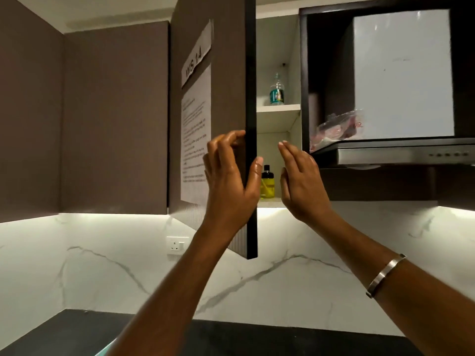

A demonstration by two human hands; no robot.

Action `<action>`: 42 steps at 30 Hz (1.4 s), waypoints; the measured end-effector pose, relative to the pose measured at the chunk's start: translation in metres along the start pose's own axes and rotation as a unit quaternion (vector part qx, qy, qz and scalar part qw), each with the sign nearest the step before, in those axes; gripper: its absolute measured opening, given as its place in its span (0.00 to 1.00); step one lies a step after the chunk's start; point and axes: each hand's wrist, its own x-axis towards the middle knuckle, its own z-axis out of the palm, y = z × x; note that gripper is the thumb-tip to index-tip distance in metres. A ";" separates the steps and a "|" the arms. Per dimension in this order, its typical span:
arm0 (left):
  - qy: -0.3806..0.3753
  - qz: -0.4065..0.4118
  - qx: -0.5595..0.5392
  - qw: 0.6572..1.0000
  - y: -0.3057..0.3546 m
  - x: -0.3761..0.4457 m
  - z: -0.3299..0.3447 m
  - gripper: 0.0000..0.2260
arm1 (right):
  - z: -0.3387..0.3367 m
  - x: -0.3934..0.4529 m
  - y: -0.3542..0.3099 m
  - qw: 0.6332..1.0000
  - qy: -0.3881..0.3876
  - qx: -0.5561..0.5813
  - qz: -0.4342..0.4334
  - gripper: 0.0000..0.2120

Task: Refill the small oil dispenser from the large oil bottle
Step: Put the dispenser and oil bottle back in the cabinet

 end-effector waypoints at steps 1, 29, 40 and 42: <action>-0.010 0.000 0.002 1.000 -0.003 -0.005 0.013 0.22 | -0.006 0.001 0.003 0.999 0.025 0.030 -0.009 0.26; -0.157 -0.007 0.260 0.953 -0.214 -0.043 0.088 0.26 | 0.084 -0.011 0.080 0.936 -0.158 -0.304 0.078 0.30; -0.164 0.034 0.305 0.937 -0.249 -0.040 0.103 0.27 | 0.128 -0.016 0.090 0.923 -0.232 -0.236 0.198 0.35; -0.163 0.034 0.309 0.936 -0.253 -0.041 0.105 0.27 | 0.136 -0.022 0.093 0.921 -0.243 -0.220 0.209 0.35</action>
